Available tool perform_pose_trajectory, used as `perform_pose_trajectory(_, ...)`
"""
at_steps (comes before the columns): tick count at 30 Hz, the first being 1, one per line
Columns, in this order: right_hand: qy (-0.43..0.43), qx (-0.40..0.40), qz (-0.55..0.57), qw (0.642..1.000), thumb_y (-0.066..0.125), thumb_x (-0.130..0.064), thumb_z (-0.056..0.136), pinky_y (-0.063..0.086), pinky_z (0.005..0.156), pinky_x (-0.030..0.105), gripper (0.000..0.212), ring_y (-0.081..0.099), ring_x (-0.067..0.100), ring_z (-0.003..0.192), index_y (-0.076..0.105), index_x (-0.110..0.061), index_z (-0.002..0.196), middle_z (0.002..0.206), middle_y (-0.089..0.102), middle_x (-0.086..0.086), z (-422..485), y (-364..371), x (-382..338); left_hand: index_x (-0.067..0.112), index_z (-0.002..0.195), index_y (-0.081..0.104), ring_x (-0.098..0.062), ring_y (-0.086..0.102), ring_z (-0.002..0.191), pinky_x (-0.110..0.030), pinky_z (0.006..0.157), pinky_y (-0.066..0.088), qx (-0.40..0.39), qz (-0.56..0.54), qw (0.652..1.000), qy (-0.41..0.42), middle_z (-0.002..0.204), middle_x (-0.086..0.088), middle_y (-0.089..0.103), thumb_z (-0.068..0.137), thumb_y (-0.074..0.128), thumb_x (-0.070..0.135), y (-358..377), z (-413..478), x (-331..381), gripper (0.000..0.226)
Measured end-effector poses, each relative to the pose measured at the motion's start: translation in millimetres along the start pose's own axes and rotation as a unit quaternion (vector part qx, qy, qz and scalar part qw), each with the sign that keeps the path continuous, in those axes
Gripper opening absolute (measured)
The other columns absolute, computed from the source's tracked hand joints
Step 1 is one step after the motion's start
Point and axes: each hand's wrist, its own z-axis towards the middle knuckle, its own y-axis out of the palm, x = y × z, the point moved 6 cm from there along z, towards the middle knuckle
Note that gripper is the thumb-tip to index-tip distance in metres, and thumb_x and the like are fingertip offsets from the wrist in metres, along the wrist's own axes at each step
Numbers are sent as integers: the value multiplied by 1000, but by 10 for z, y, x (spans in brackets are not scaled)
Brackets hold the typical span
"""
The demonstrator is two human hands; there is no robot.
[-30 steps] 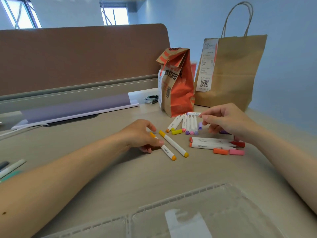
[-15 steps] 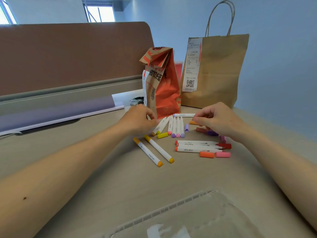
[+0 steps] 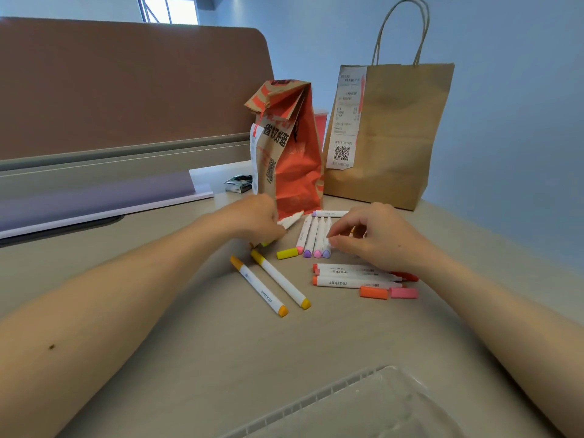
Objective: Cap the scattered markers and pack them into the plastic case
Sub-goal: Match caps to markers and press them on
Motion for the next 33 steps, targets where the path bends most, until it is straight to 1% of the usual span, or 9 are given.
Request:
perform_pose_trajectory(5, -34, -25, -44, 998, 66, -27, 91, 38, 70, 24, 14, 55, 7, 82, 77, -24, 99, 90, 64, -9, 48, 128, -149, 13, 71, 63, -13, 47, 59, -24, 52, 34, 118, -120, 985, 24, 65, 1, 58, 91, 60, 24, -165, -207, -259, 23)
perform_pose_trajectory(8, -31, -79, -93, 992, 58, -37, 96, 36, 87, 25, 31, 50, 13, 108, 66, -28, 124, 116, 53, -3, 115, 350, -258, 14, 77, 60, -12, 51, 58, -22, 55, 39, 194, -201, 959, 52, 64, 4, 61, 93, 60, 20, -156, -355, -455, 17)
perform_pose_trajectory(11, -44, -117, -167, 978, 51, -41, 99, 37, 103, 39, 39, 42, 21, 121, 53, -36, 137, 130, 45, 0, 158, 540, -325, 22, 82, 55, -9, 55, 58, -27, 60, 42, 233, -254, 935, 84, 65, 3, 66, 96, 57, 19, -46, -475, -584, 14)
perform_pose_trajectory(17, -56, -88, -142, 984, 61, -47, 92, 41, 93, 38, 25, 45, 14, 105, 71, -38, 113, 110, 51, -9, 190, 544, -331, 24, 90, 53, -14, 45, 56, -24, 54, 37, 297, -292, 894, 165, 62, 0, 55, 93, 50, 29, 25, -667, -549, 6)
perform_pose_trajectory(21, -79, -69, -148, 983, 66, -34, 91, 41, 87, 33, 16, 50, 13, 95, 75, -25, 102, 105, 64, -6, 179, 550, -365, 30, 92, 50, -6, 47, 58, -14, 53, 35, 295, -265, 897, 196, 68, 19, 57, 94, 50, 28, 40, -699, -475, 3)
perform_pose_trajectory(25, -14, 32, 26, 999, 68, -15, 90, 42, 66, 15, 10, 59, 5, 73, 74, -22, 87, 78, 70, -8, 152, 196, -257, 28, 96, 50, -4, 50, 61, -14, 55, 37, 293, -239, 900, 219, 72, 24, 58, 95, 49, 31, 65, -703, -472, 3)
perform_pose_trajectory(28, 62, 107, 149, 981, 58, -5, 96, 46, 59, 14, 27, 52, 0, 62, 68, -29, 102, 78, 61, -1, 88, -65, -72, 31, 100, 49, -11, 48, 60, -30, 54, 43, 280, -188, 910, 242, 70, 12, 56, 95, 43, 43, 118, -702, -455, 14)
perform_pose_trajectory(30, 118, 92, 207, 967, 50, -9, 101, 49, 60, 15, 31, 53, -2, 63, 66, -33, 112, 81, 57, 1, 29, -85, 14, 33, 104, 49, -7, 49, 60, -25, 53, 41, 278, -155, 913, 254, 69, 17, 54, 95, 41, 46, 138, -713, -431, 17)
perform_pose_trajectory(33, 167, 71, 293, 939, 55, -13, 99, 54, 73, 28, 20, 66, 3, 76, 70, -26, 104, 83, 71, -1, -24, -48, 74, 31, 105, 51, 0, 47, 62, -14, 55, 34, 283, -124, 913, 265, 69, 25, 48, 96, 41, 45, 136, -739, -399, 20)
